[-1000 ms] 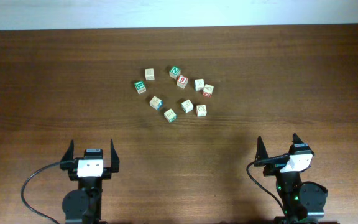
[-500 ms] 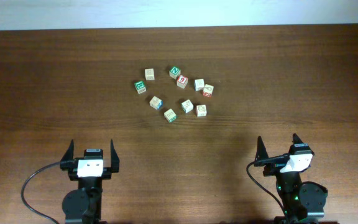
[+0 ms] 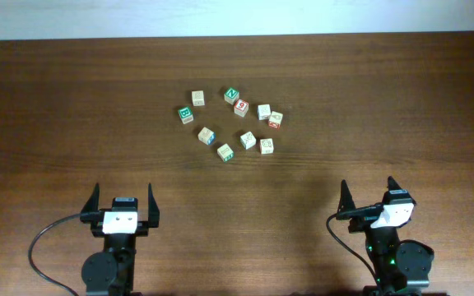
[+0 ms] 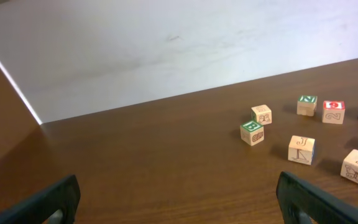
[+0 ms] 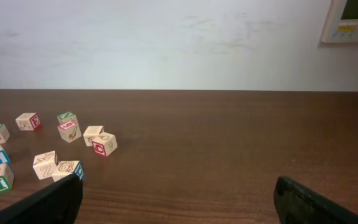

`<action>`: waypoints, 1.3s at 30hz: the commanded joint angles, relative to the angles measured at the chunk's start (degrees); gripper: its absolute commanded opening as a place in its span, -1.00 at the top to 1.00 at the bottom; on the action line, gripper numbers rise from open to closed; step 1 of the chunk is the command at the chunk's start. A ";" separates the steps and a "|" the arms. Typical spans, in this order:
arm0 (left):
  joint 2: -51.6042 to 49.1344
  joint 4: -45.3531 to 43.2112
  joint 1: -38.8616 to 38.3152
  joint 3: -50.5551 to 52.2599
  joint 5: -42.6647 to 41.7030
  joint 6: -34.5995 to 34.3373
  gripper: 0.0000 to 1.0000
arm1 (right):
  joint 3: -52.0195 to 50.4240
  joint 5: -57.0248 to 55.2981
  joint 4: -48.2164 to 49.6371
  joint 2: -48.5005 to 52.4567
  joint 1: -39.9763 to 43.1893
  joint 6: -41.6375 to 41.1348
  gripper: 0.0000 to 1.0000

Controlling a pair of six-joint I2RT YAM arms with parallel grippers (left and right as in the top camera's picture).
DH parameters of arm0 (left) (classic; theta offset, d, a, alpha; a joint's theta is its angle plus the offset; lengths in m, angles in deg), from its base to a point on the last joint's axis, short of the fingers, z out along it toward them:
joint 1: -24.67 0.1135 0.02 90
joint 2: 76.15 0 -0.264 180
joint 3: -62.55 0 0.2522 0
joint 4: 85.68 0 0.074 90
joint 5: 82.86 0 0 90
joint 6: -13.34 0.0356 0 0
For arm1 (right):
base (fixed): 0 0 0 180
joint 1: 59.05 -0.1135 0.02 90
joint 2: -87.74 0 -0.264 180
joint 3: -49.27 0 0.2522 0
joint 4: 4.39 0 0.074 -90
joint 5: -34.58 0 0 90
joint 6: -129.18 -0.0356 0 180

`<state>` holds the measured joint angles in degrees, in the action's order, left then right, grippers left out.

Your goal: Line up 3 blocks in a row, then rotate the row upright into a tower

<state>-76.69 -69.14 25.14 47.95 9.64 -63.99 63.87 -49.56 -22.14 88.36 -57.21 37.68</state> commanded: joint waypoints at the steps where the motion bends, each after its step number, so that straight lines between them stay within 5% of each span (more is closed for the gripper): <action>1: 0.20 -0.13 0.17 0.31 -1.29 0.87 -0.98 | -0.52 -0.48 0.02 -0.42 0.44 0.00 -0.96; 39: -0.02 0.81 0.17 0.31 -1.29 0.68 -0.98 | -0.52 -0.48 -0.02 -0.42 0.44 0.00 -0.96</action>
<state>-76.69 -68.13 25.14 47.95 9.05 -63.99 63.87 -49.56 -22.14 88.36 -57.21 37.68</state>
